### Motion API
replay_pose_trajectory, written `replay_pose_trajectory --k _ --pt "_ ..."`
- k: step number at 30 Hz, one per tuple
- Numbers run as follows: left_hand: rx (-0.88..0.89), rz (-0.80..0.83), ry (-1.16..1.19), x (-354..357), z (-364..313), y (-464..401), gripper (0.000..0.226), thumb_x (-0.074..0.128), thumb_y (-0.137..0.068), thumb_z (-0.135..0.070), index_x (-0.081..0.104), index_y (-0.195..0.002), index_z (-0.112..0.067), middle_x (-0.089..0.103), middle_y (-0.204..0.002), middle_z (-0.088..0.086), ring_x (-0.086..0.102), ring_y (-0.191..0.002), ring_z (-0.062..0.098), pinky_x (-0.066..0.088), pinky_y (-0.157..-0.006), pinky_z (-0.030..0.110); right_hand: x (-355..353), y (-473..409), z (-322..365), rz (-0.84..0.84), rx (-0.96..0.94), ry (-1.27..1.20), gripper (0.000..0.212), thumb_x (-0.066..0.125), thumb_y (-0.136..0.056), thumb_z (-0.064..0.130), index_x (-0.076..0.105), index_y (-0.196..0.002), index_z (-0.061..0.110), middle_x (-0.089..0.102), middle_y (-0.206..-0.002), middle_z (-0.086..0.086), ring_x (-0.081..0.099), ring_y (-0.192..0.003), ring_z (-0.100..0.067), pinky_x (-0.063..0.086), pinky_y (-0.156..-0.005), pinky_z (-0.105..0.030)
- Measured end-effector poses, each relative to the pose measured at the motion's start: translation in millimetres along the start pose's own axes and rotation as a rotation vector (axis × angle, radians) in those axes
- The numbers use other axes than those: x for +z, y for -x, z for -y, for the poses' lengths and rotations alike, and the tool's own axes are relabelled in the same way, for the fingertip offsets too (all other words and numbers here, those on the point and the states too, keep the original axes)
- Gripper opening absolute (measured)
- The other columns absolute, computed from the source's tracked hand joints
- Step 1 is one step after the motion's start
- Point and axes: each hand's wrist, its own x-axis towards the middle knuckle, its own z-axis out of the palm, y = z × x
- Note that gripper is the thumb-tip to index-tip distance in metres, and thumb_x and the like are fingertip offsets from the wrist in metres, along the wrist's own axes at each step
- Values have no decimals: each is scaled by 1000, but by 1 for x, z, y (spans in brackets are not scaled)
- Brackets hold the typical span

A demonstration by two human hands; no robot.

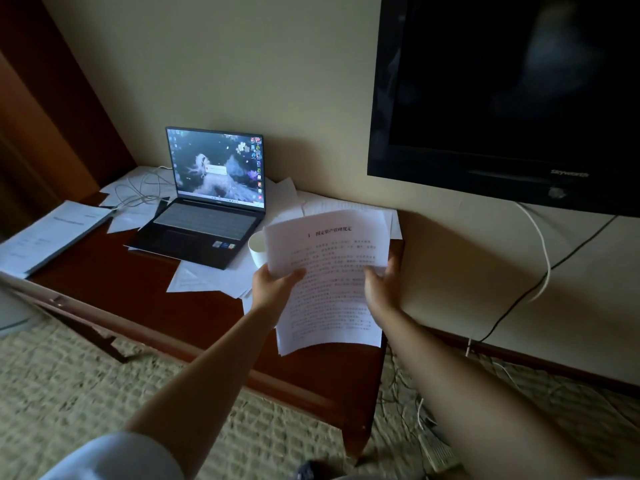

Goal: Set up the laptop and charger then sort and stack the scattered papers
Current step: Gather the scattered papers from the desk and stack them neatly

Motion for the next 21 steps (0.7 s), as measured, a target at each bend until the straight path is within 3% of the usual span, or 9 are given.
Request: replay_pose_trajectory --k 3,6,8,12,14,17,21 --pt "-97 32 -98 0 16 5 13 70 -82 -8 58 -84 -14 64 -89 3 60 -82 18 47 -62 28 -1 7 -16 62 48 33 24 46 -92 7 50 -113 17 58 -103 0 60 -99 -25 49 -74 -32" --pt "-56 -125 -42 -4 24 11 12 70 -83 -11 59 -79 -14 64 -82 2 62 -75 15 48 -58 24 7 18 -18 19 15 40 22 44 -93 6 52 -113 13 60 -104 -1 57 -89 -19 43 -66 -26" --pt "-65 -197 -1 -12 31 11 12 72 -81 -12 60 -79 -11 65 -79 4 63 -74 18 50 -58 26 13 20 -28 46 30 67 30 42 -93 5 51 -121 10 61 -115 -7 58 -97 -23 46 -74 -31" --pt "-194 -105 -69 -28 59 6 10 72 -81 -9 62 -83 -10 66 -81 6 64 -75 22 52 -59 28 31 28 -60 166 172 203 48 34 -94 7 37 -142 13 47 -140 -8 48 -125 -29 44 -101 -42" --pt "-196 -166 -34 -39 64 -5 7 68 -84 -10 62 -85 -9 66 -81 6 65 -75 22 51 -59 28 47 27 -59 159 165 189 49 33 -95 10 35 -143 16 44 -144 -7 47 -127 -29 43 -102 -47" --pt "-159 -274 61 -61 62 -29 9 67 -86 -14 61 -87 -7 65 -81 5 65 -76 20 52 -62 28 84 13 -35 173 136 106 50 35 -89 7 43 -137 19 53 -135 -6 55 -117 -29 48 -87 -35" --pt "-144 -230 25 -89 62 -61 7 66 -86 -11 59 -84 -10 63 -81 4 62 -78 18 52 -66 30 135 1 -3 214 98 21 34 37 -84 3 57 -104 22 66 -92 0 63 -80 -18 47 -59 -25"
